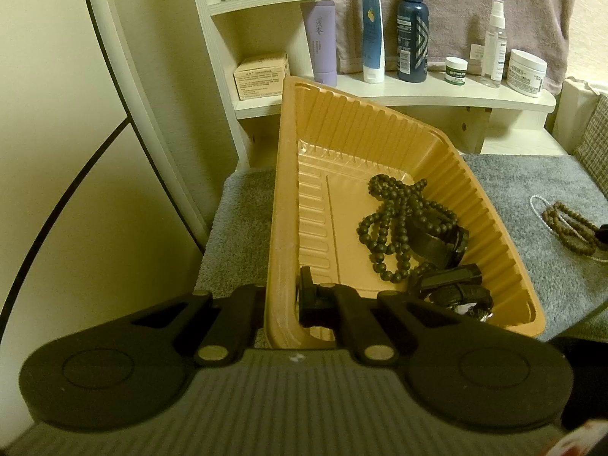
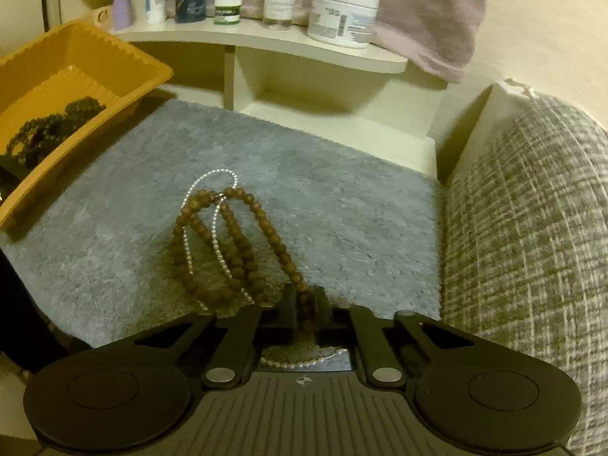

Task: Organize jewelry
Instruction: 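Grasp the brown bead necklace with the right gripper, then lift the brown bead necklace high with the right gripper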

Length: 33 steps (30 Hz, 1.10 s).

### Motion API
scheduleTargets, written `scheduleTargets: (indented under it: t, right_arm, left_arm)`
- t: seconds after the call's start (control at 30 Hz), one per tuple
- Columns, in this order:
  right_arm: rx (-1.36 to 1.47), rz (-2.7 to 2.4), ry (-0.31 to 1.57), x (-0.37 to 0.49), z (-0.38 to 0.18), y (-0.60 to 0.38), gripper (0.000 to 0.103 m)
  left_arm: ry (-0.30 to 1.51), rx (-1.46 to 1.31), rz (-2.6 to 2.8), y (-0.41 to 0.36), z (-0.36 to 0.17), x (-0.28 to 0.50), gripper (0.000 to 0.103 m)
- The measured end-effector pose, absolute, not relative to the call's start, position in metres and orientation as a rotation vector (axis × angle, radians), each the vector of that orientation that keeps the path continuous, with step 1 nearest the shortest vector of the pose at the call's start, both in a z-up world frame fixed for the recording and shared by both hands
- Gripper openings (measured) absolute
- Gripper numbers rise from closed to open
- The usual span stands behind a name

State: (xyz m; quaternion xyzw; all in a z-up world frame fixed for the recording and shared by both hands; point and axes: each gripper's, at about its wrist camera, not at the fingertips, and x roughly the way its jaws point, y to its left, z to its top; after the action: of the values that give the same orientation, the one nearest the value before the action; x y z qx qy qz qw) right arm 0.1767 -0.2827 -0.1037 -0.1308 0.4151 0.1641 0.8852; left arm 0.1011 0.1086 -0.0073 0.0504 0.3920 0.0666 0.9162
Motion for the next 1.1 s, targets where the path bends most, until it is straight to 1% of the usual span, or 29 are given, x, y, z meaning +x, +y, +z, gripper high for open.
scheduleTargets:
  t: [0.2, 0.67, 1.1]
  right_arm:
    - [-0.362, 0.332, 0.748, 0.164, -0.076, -0.276, 0.006]
    - [-0.488, 0.337, 0.436, 0.145, 0.026, -0.257, 0.006]
    - [-0.556, 0.379, 0.271, 0.142, 0.086, -0.241, 0.006]
  left_arm:
    - [0.808, 0.106, 0.136, 0.108, -0.007, 0.102, 0.003]
    - [0.806, 0.106, 0.135, 0.108, -0.006, 0.101, 0.003]
    - [0.807, 0.108, 0.136, 0.107, -0.005, 0.101, 0.003]
